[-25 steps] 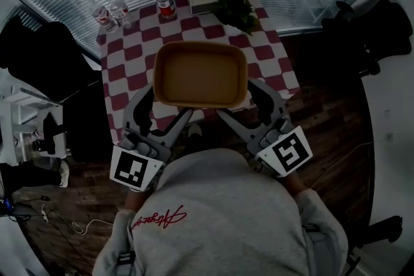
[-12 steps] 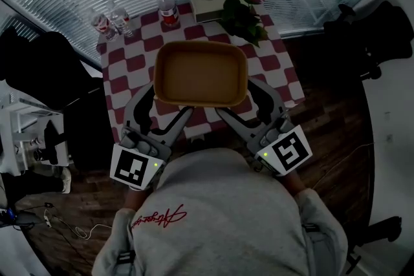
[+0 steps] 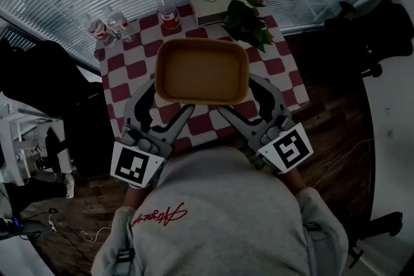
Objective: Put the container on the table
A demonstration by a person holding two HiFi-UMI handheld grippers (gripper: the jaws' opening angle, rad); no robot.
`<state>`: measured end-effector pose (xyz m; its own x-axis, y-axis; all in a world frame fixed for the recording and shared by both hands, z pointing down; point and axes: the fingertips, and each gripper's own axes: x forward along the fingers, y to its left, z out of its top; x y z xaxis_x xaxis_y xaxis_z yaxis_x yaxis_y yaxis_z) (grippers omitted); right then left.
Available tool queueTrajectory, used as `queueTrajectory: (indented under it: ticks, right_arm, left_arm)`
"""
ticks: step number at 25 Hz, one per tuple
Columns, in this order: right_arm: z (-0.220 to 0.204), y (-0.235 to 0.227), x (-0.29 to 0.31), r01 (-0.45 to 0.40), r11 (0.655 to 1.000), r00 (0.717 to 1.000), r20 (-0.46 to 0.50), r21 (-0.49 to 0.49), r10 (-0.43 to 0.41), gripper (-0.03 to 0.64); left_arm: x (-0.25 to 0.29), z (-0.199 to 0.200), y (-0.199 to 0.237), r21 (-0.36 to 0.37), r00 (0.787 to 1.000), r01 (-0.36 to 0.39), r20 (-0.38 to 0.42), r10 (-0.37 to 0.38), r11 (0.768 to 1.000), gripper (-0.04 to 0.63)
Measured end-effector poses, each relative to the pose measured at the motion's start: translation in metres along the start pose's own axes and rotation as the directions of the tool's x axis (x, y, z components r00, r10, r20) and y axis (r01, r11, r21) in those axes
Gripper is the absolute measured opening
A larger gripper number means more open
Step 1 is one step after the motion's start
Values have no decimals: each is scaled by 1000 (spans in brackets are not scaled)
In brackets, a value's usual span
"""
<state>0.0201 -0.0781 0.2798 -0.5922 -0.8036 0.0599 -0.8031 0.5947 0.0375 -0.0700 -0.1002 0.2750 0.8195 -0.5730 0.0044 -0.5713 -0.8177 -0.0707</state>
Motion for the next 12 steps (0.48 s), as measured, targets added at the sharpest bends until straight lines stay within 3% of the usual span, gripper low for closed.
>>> queueTrajectory:
  ticks: [12]
  right_arm:
    - [-8,-16,31,35,999,999,-10,4,-35,305]
  left_arm:
    - [16,-10,34,-5,999,37,-13,-37,999,319]
